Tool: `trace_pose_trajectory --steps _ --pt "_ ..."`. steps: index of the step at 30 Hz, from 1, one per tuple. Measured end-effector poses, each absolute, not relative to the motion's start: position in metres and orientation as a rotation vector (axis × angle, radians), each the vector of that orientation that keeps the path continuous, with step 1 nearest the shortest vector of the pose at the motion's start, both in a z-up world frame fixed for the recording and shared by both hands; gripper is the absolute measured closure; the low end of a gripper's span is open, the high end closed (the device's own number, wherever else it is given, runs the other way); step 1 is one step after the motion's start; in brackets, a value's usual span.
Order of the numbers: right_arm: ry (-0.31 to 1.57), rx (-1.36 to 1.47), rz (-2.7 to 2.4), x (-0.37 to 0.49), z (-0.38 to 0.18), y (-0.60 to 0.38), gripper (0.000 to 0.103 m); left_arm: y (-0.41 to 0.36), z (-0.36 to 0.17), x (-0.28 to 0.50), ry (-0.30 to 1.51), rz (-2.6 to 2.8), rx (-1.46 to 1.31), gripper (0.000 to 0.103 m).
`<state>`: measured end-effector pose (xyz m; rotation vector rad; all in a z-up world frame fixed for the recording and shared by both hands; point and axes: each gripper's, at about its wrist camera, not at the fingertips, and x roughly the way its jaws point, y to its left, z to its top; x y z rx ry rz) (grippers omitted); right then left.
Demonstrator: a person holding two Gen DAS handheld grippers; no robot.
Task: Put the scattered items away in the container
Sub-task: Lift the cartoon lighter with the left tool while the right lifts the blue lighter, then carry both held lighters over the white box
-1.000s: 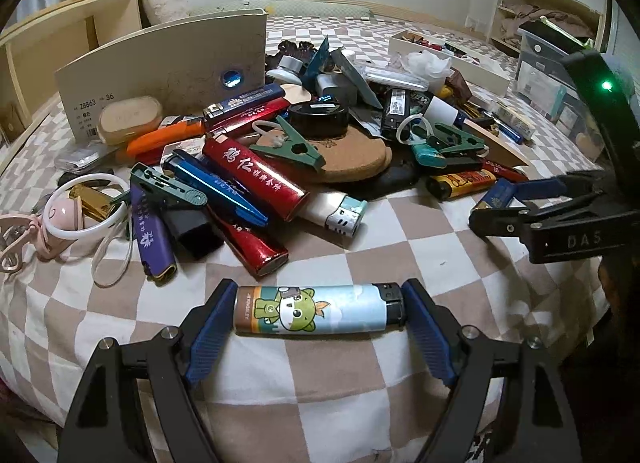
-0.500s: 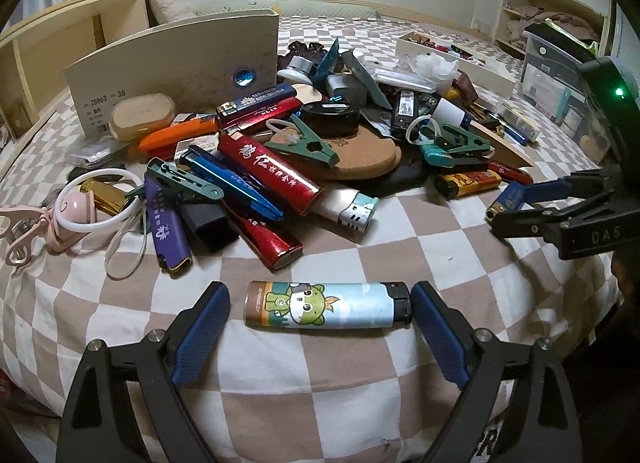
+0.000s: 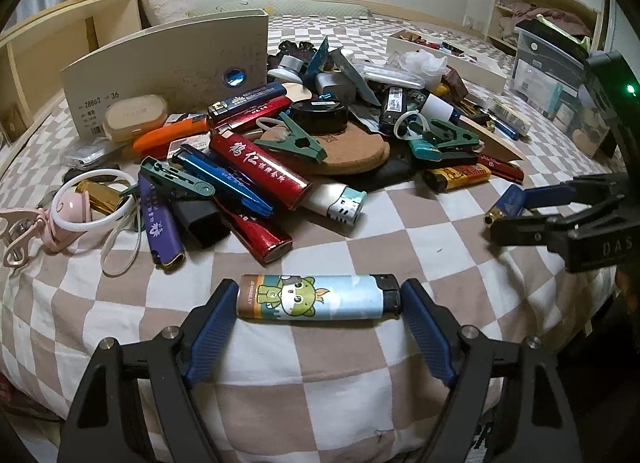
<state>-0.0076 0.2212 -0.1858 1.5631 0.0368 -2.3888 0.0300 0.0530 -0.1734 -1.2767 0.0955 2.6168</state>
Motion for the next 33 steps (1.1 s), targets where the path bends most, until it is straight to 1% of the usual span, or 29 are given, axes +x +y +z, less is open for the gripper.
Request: trace_pose_trajectory --steps 11,17,24,33 --pt "0.016 1.544 -2.386 -0.003 -0.184 0.209 0.020 0.058 -0.181 0.029 0.177 2.629 -1.268 0.020" --pt "-0.036 1.538 -2.378 -0.005 -0.179 0.210 0.020 0.053 -0.176 0.030 0.120 2.618 -1.272 0.021" --pt "-0.130 1.509 -2.321 -0.014 -0.158 0.206 0.020 0.039 -0.161 0.027 0.039 2.625 -1.269 0.021" --pt "-0.069 1.478 -2.245 -0.033 -0.124 0.183 0.020 0.018 -0.137 0.009 -0.042 2.636 -1.256 0.021"
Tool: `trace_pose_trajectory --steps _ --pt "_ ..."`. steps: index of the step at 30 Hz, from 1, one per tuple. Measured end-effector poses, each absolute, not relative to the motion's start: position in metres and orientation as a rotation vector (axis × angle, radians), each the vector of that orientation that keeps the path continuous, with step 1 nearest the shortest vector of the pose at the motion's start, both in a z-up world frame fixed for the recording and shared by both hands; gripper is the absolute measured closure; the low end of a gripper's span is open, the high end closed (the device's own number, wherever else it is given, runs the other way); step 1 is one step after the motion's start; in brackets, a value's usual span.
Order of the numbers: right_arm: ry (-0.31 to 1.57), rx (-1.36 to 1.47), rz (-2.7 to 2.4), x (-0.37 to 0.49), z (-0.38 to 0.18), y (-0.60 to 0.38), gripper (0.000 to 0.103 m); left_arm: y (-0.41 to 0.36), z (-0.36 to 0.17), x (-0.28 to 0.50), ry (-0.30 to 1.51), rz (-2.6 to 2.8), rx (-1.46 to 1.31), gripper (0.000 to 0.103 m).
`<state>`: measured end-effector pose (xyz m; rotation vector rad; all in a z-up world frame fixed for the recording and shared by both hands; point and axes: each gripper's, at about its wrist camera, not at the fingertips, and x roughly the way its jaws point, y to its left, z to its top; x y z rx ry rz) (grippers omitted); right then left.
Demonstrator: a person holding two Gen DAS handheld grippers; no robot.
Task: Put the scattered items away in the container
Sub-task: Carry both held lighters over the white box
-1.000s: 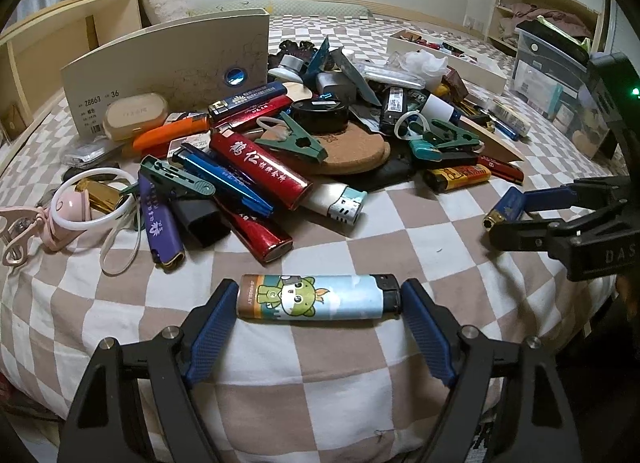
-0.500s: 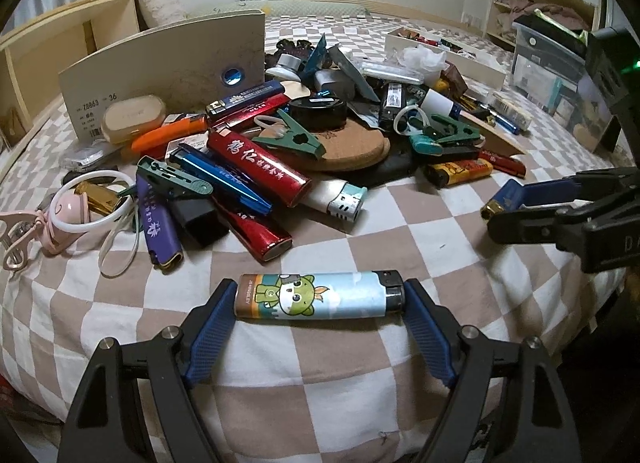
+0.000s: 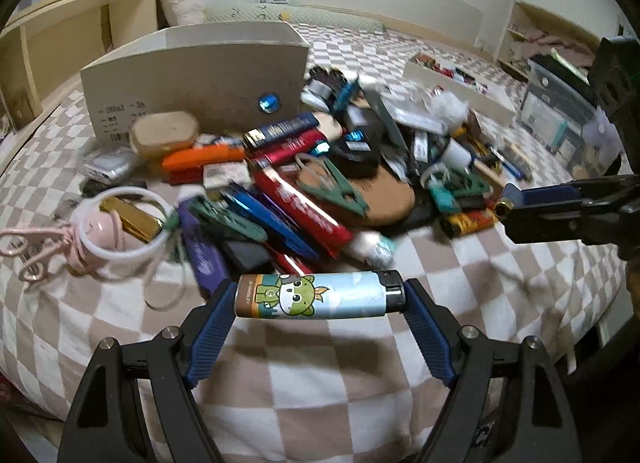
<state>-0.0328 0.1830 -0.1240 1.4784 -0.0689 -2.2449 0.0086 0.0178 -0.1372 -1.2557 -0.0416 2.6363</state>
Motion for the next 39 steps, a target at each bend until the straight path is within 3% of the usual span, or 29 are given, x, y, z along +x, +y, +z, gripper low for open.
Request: trace_pose_trajectory --steps 22,39 --pt "-0.024 1.279 -2.252 -0.134 -0.015 0.112 0.020 -0.068 -0.023 -0.087 -0.070 2.841 -1.011 0.020" --pt "-0.202 1.242 -2.282 -0.254 0.009 0.099 0.020 -0.102 0.023 -0.198 -0.122 2.862 -1.017 0.020"
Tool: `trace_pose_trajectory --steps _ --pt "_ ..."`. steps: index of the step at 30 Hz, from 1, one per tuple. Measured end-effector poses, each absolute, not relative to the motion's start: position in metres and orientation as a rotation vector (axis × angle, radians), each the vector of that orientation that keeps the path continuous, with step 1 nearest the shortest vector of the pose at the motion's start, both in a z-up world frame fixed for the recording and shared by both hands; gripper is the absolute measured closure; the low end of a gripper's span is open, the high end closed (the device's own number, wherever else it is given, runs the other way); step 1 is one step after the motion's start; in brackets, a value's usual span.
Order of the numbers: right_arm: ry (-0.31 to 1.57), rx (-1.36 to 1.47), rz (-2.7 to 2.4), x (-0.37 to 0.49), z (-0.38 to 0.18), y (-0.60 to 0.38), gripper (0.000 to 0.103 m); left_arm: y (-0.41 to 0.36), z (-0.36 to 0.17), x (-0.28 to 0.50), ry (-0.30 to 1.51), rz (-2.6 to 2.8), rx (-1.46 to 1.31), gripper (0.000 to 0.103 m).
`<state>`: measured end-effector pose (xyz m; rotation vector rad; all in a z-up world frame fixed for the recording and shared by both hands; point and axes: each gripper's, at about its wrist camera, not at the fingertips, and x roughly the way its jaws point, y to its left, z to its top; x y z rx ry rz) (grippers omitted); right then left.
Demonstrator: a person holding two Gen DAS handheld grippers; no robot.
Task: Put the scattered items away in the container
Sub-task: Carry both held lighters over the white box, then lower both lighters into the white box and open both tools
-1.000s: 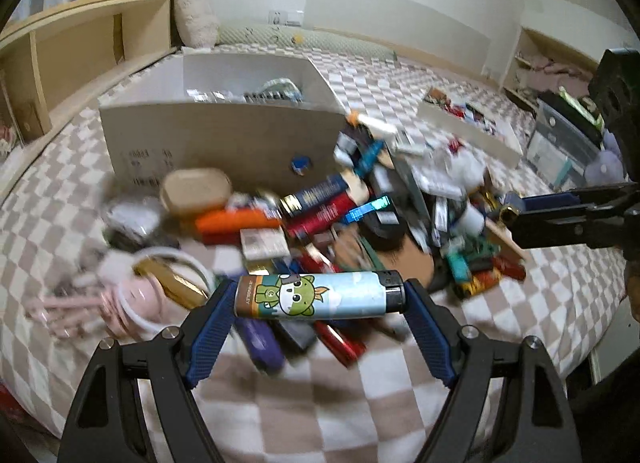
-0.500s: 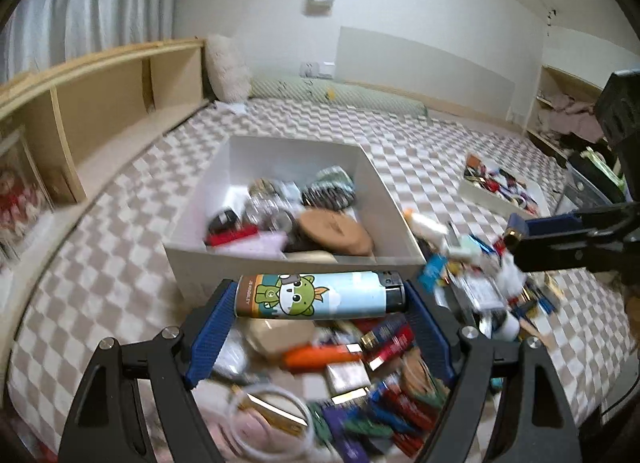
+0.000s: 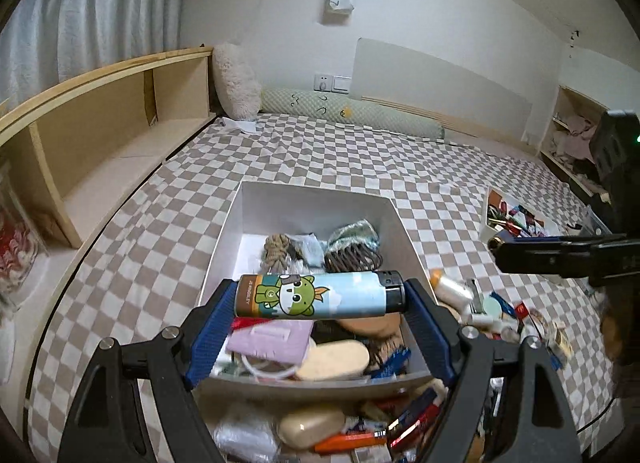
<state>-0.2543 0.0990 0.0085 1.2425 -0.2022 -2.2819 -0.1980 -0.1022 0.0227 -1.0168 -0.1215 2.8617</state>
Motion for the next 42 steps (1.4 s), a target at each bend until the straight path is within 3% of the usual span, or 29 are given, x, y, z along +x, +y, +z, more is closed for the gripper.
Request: trace_pose_trajectory --steps 21,37,38,40,42 --pt "-0.448 1.353 -2.227 -0.386 -0.052 0.079 0.020 -0.119 -0.013 -0.334 -0.109 2.789 -1.181 0.020" --pt "-0.585 1.453 -2.154 -0.445 -0.100 0.048 0.020 -0.131 -0.035 -0.375 -0.124 2.776 -1.253 0.020" --pt "-0.592 1.461 -2.149 -0.448 -0.103 0.048 0.018 -0.131 -0.036 -0.377 -0.122 2.775 -1.256 0.020" --pt "-0.592 1.462 -2.158 -0.450 -0.104 0.048 0.000 -0.128 -0.038 -0.380 -0.115 2.771 -1.263 0.020" --pt "-0.586 1.448 -2.156 -0.449 -0.102 0.049 0.000 -0.124 -0.040 -0.383 -0.107 2.767 -1.268 0.020"
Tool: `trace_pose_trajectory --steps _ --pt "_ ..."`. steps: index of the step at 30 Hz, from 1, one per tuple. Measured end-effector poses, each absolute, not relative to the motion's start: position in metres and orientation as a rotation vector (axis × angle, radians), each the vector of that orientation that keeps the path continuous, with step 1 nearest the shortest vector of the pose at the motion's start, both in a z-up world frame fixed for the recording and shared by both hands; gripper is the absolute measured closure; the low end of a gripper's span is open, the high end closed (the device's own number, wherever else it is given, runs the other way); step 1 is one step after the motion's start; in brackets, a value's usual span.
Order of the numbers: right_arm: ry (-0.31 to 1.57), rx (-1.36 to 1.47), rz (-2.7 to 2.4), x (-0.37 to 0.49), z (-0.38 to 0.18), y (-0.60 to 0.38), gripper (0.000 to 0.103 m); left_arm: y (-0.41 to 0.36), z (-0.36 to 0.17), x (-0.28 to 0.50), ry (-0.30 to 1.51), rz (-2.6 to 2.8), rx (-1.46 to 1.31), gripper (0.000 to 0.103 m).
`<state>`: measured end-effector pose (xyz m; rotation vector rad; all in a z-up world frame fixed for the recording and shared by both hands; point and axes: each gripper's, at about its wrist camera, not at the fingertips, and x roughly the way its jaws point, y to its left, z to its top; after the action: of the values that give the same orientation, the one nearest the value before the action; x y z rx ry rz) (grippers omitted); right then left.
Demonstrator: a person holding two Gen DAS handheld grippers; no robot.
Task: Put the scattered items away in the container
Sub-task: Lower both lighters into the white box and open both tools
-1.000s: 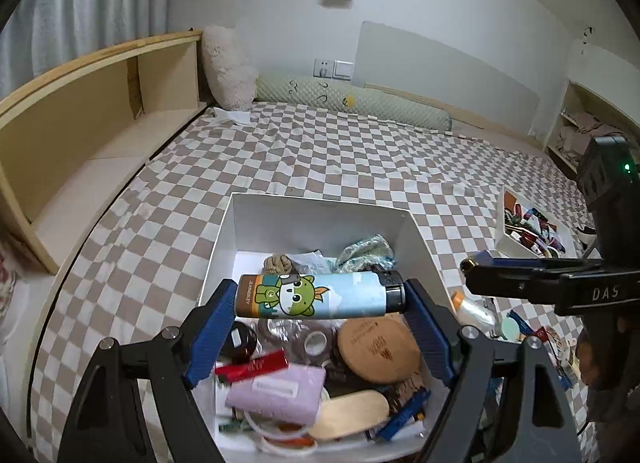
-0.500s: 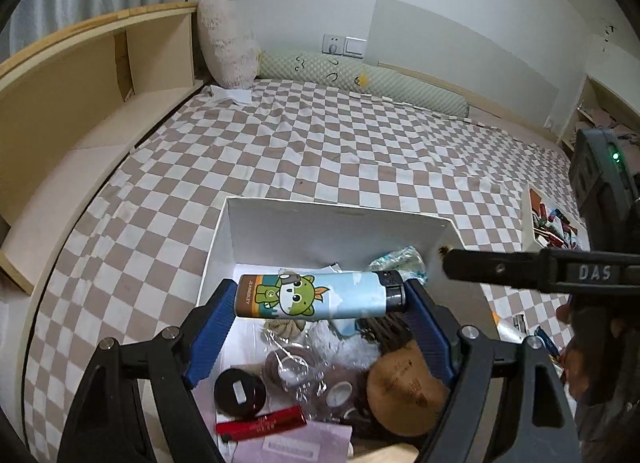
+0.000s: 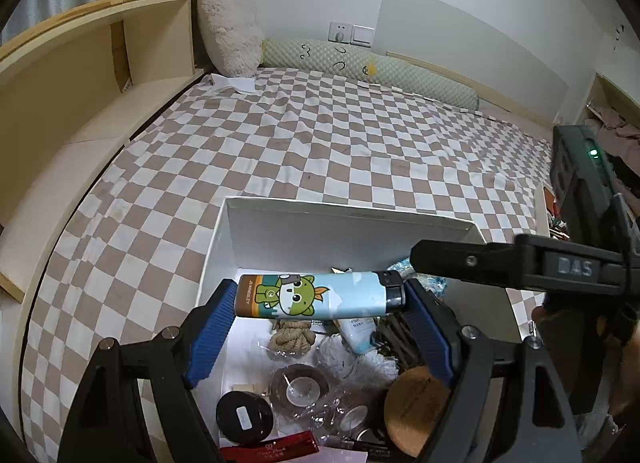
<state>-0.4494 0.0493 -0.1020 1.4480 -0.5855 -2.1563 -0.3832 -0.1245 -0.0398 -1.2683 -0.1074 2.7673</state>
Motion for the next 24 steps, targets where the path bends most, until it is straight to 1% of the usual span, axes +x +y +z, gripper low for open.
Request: trace_pose_trajectory --steps 6,11,14,15,16,17,24 --pt "-0.674 1.384 -2.138 -0.446 -0.085 0.069 0.000 -0.116 -0.047 -0.396 -0.109 2.745 -1.306 0.020" --pt "-0.701 1.346 -2.138 -0.443 -0.072 0.079 0.000 -0.113 -0.050 -0.407 -0.091 2.788 -1.353 0.020" --pt "-0.706 1.338 -2.131 -0.443 -0.070 0.079 0.000 -0.120 -0.050 -0.410 -0.142 2.851 -1.375 0.020" --pt "-0.706 1.337 -2.129 -0.444 -0.070 0.079 0.000 -0.124 -0.050 -0.410 -0.172 2.866 -1.379 0.018" --pt "-0.704 1.337 -2.127 -0.443 -0.070 0.079 0.000 -0.129 -0.049 -0.409 -0.197 2.887 -1.380 0.004" --pt "-0.702 1.337 -2.124 -0.443 -0.069 0.079 0.000 -0.132 -0.048 -0.406 -0.211 2.910 -1.373 0.000" --pt "-0.697 1.332 -2.119 -0.437 -0.065 0.082 0.000 -0.139 -0.039 -0.394 -0.187 2.959 -1.371 0.000"
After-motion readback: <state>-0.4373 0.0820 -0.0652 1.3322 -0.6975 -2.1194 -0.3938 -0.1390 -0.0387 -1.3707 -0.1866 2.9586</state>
